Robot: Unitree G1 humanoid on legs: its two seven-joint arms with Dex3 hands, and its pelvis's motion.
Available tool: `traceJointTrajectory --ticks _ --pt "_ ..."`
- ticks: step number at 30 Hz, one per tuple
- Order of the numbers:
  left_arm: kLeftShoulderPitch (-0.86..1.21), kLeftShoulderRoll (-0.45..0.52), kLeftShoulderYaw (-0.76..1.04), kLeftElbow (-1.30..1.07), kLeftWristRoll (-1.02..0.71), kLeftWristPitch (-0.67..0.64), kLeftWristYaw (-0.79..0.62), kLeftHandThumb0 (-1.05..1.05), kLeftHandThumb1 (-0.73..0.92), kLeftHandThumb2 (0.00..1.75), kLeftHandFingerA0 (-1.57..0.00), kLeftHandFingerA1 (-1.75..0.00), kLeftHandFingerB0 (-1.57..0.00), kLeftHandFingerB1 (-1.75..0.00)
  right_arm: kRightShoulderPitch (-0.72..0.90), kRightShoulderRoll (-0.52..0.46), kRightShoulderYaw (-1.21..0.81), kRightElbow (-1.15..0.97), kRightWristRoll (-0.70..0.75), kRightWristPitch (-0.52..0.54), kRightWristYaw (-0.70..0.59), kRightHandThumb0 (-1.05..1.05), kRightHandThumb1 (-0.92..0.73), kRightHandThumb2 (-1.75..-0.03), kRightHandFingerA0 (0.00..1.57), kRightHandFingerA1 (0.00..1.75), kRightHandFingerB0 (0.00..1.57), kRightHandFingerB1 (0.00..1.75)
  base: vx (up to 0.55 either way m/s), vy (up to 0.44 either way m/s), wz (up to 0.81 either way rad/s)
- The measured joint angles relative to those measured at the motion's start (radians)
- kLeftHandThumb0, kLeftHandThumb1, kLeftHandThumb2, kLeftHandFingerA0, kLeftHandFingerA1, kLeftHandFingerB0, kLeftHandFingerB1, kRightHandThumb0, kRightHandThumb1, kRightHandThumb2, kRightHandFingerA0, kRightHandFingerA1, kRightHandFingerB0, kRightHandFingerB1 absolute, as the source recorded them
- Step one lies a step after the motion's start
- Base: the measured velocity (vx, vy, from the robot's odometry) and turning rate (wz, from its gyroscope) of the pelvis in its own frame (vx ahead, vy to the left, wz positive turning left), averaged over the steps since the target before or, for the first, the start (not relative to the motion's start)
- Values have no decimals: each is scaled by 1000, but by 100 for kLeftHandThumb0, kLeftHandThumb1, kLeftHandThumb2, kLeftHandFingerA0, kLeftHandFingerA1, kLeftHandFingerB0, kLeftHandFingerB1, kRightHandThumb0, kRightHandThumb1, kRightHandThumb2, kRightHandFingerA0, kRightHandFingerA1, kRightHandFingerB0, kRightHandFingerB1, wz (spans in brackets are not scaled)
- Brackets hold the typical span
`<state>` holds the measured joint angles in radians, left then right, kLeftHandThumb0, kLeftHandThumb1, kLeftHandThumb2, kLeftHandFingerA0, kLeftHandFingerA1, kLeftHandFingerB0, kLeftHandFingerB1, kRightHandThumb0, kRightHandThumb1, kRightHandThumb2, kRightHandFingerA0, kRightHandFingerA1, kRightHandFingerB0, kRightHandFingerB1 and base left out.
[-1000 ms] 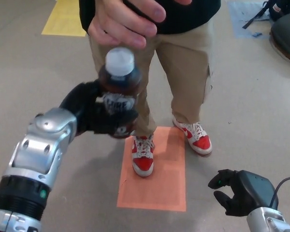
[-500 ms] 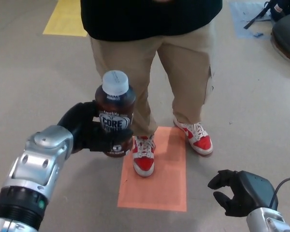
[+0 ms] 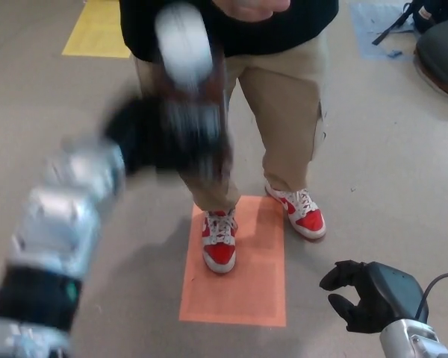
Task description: The robot recieved a bottle of protein shake from a person using its left hand and then shake the protein up and down 2 two times and hand it back to the person
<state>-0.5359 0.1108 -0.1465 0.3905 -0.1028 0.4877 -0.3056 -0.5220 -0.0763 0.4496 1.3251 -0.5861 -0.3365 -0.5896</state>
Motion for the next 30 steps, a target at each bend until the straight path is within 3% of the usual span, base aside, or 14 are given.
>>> traceJointTrajectory --ticks 5,6,9,15,17,19,25,26,30 --pt "-17 14 25 -10 2 21 -15 -20 77 69 -78 -159 -72 -106 -3 1 -12 0 4 -1 6 -38 -70 -75 97 76 88 50 0 0 5" --pt "-44 19 43 -28 0 21 -15 -23 75 72 -88 -157 -74 -113 -4 1 -14 0 4 -2 7 -38 -69 -75 99 92 86 52 0 0 0" --pt "-128 11 135 -100 -31 32 -11 -20 74 72 -89 -154 -76 -102 -4 2 -17 0 4 -4 8 -39 -69 -73 98 86 87 52 0 0 0" --pt "-128 -10 136 -152 -47 62 -3 -21 74 74 -88 -152 -77 -104 -1 2 -23 0 5 -8 8 -39 -69 -75 98 77 87 53 0 0 0" --pt "-59 -7 75 -113 -32 52 -13 -24 77 70 -87 -158 -75 -109 -1 2 -24 0 5 -8 8 -40 -70 -77 95 85 86 54 0 0 0" --pt "-4 -7 41 -76 -24 53 -26 -21 75 71 -84 -157 -75 -101 0 1 -26 0 5 -8 8 -40 -69 -76 95 87 86 53 0 0 0" --pt "-144 -12 191 -191 -67 76 -5 -17 76 73 -93 -155 -76 -109 -2 2 -25 0 4 -10 8 -39 -69 -75 97 93 85 52 0 0 0" --pt "-172 -14 209 -217 -75 79 -1 -21 73 71 -86 -155 -73 -99 -2 2 -25 0 4 -10 8 -39 -69 -73 98 90 86 51 0 0 0" --pt "-117 -20 155 -219 -75 79 -10 -19 75 73 -87 -152 -78 -99 4 1 -25 0 4 -11 8 -39 -68 -76 99 87 87 52 0 0 0"
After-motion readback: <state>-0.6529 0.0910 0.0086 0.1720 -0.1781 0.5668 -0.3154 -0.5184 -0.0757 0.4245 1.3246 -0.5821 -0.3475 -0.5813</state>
